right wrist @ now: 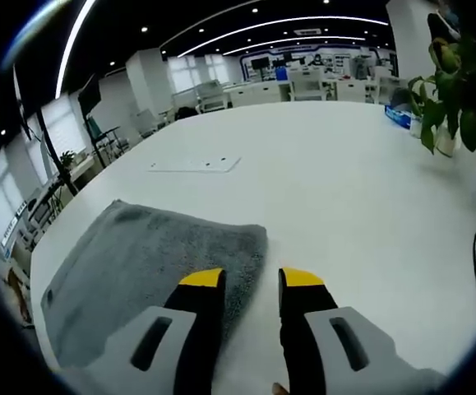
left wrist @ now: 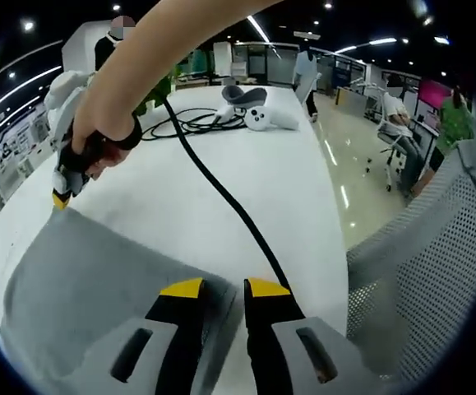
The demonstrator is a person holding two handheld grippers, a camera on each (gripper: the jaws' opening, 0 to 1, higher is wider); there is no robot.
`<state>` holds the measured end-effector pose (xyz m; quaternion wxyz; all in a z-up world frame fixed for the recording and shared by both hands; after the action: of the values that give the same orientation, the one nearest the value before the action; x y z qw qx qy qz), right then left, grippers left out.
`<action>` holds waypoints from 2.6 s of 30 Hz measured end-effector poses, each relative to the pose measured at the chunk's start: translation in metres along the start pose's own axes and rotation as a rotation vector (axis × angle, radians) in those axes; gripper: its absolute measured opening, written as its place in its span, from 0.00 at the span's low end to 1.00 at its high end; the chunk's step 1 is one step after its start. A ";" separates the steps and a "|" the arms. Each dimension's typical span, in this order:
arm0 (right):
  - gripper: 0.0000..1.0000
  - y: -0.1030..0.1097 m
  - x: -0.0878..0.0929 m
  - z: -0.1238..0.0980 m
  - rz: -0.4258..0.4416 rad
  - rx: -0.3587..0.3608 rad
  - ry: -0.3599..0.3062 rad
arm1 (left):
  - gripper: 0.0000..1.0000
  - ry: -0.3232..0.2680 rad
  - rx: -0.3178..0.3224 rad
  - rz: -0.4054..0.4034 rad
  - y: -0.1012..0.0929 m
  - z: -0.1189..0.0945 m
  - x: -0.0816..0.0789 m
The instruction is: Fold the towel on the table until its edges align and the towel forms a compact rectangular stack.
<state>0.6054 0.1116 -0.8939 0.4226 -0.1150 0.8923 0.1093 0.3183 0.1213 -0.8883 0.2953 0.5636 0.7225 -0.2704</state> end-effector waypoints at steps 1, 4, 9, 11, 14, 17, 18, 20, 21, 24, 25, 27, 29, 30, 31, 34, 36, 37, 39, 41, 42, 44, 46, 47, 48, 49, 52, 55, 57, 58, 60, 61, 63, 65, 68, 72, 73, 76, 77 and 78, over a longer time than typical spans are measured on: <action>0.24 0.000 0.001 0.000 -0.008 0.003 0.001 | 0.19 0.001 0.001 -0.003 0.001 0.001 0.000; 0.22 -0.002 -0.002 0.002 -0.012 0.011 -0.018 | 0.19 0.004 0.006 -0.014 0.001 0.004 0.002; 0.21 -0.001 -0.004 0.007 -0.008 0.016 -0.026 | 0.18 0.015 0.005 -0.053 -0.001 0.007 0.005; 0.20 -0.001 -0.005 0.011 -0.008 0.016 -0.033 | 0.17 0.020 -0.003 -0.062 0.000 0.008 0.006; 0.20 -0.003 -0.006 0.016 0.007 0.032 -0.041 | 0.15 0.028 -0.012 -0.084 -0.002 0.009 0.010; 0.19 -0.003 -0.005 0.018 0.008 0.036 -0.041 | 0.15 0.031 -0.028 -0.085 -0.002 0.011 0.011; 0.19 -0.003 -0.005 0.019 0.009 0.037 -0.039 | 0.14 0.032 -0.030 -0.085 -0.001 0.010 0.011; 0.18 -0.003 -0.005 0.021 0.012 0.038 -0.036 | 0.14 0.030 -0.031 -0.091 0.000 0.010 0.011; 0.18 -0.002 -0.005 0.019 0.019 0.039 -0.036 | 0.13 0.030 -0.033 -0.093 0.000 0.010 0.011; 0.17 0.001 -0.007 0.018 0.037 0.042 -0.043 | 0.12 0.034 -0.035 -0.088 0.001 0.011 0.011; 0.17 0.002 -0.008 0.018 0.036 0.041 -0.045 | 0.12 0.036 -0.032 -0.091 0.001 0.011 0.011; 0.15 0.006 -0.008 0.018 0.027 0.035 -0.045 | 0.11 0.036 -0.033 -0.096 0.002 0.011 0.012; 0.13 0.008 -0.005 0.018 0.004 0.033 -0.040 | 0.09 0.039 -0.041 -0.087 0.003 0.011 0.012; 0.09 0.008 -0.004 0.017 -0.027 0.030 -0.044 | 0.09 0.041 -0.046 -0.078 0.002 0.011 0.012; 0.07 0.010 -0.006 0.016 -0.087 0.021 -0.069 | 0.09 0.044 -0.047 -0.069 0.002 0.011 0.012; 0.02 0.017 -0.004 0.014 -0.145 0.009 -0.093 | 0.08 0.047 -0.057 -0.052 0.002 0.011 0.012; 0.02 0.016 -0.005 0.014 -0.134 0.007 -0.094 | 0.06 0.051 -0.070 -0.037 0.003 0.011 0.012; 0.02 0.014 -0.006 0.015 -0.120 -0.001 -0.096 | 0.06 0.050 -0.075 -0.037 0.004 0.011 0.012; 0.01 0.014 -0.007 0.015 -0.116 -0.010 -0.095 | 0.05 0.049 -0.077 -0.041 0.005 0.010 0.012; 0.01 0.014 -0.007 0.015 -0.104 -0.010 -0.087 | 0.04 0.050 -0.075 -0.036 0.005 0.010 0.012; 0.01 0.014 -0.008 0.015 -0.092 -0.008 -0.084 | 0.04 0.049 -0.073 -0.036 0.005 0.010 0.012; 0.01 0.013 -0.008 0.015 -0.044 -0.006 -0.084 | 0.04 0.041 -0.051 -0.056 0.005 0.009 0.012; 0.00 0.012 -0.009 0.015 0.008 -0.014 -0.083 | 0.04 0.030 -0.044 -0.074 0.006 0.006 0.012; 0.00 0.011 -0.010 0.014 0.013 -0.017 -0.083 | 0.04 0.026 -0.047 -0.073 0.006 0.005 0.011; 0.00 0.010 -0.011 0.013 0.010 -0.018 -0.084 | 0.04 0.024 -0.047 -0.072 0.005 0.004 0.011; 0.00 0.011 -0.013 0.012 0.009 -0.020 -0.084 | 0.04 0.014 -0.049 -0.075 0.005 0.002 0.009; 0.00 0.013 -0.019 0.010 0.008 -0.030 -0.081 | 0.04 -0.001 -0.058 -0.083 0.005 -0.002 0.004; 0.00 0.016 -0.025 0.006 0.014 -0.040 -0.084 | 0.04 -0.022 -0.075 -0.097 0.007 -0.010 0.001; 0.00 0.019 -0.030 0.004 0.017 -0.047 -0.089 | 0.04 -0.030 -0.083 -0.099 0.007 -0.013 -0.001; 0.00 0.020 -0.031 0.003 0.017 -0.050 -0.091 | 0.04 -0.036 -0.085 -0.097 0.007 -0.014 -0.002; 0.00 0.023 -0.035 0.001 0.018 -0.055 -0.094 | 0.04 -0.040 -0.080 -0.093 0.007 -0.017 -0.003; 0.00 0.024 -0.036 0.001 0.013 -0.058 -0.094 | 0.04 -0.041 -0.080 -0.092 0.007 -0.018 -0.004; 0.00 0.026 -0.039 -0.001 -0.006 -0.060 -0.090 | 0.04 -0.050 -0.080 -0.090 0.009 -0.023 -0.006; 0.00 0.027 -0.041 -0.002 -0.005 -0.063 -0.090 | 0.04 -0.060 -0.088 -0.092 0.011 -0.028 -0.007; 0.00 0.032 -0.048 -0.006 -0.001 -0.069 -0.094 | 0.04 -0.062 -0.105 -0.084 0.013 -0.032 -0.003; 0.00 0.039 -0.053 -0.010 -0.007 -0.075 -0.097 | 0.04 -0.081 -0.116 -0.099 0.012 -0.036 -0.003; 0.00 0.041 -0.055 -0.011 -0.006 -0.076 -0.099 | 0.04 -0.087 -0.125 -0.092 0.012 -0.039 -0.004; 0.00 0.044 -0.060 -0.013 -0.005 -0.075 -0.101 | 0.04 -0.098 -0.136 -0.096 0.013 -0.045 -0.005; 0.00 0.045 -0.061 -0.014 -0.005 -0.073 -0.102 | 0.04 -0.098 -0.139 -0.095 0.013 -0.047 -0.004; 0.00 0.047 -0.062 -0.015 -0.007 -0.073 -0.103 | 0.04 -0.100 -0.145 -0.096 0.013 -0.050 -0.002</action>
<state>0.6188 0.1588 -0.8311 0.4637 -0.1276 0.8645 0.1463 0.3258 0.1586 -0.8535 0.3576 0.4915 0.7506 -0.2591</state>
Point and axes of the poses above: the point that each gripper's makers call its tool centre point, and the gripper's own axes: z roughly forward along the fingers, y roughly to its left, x roughly out of its underside, the point moved 1 cm from there along -z, roughly backward along the fingers, and after that the axes turned 10 degrees about x, right-handed, at the moved point
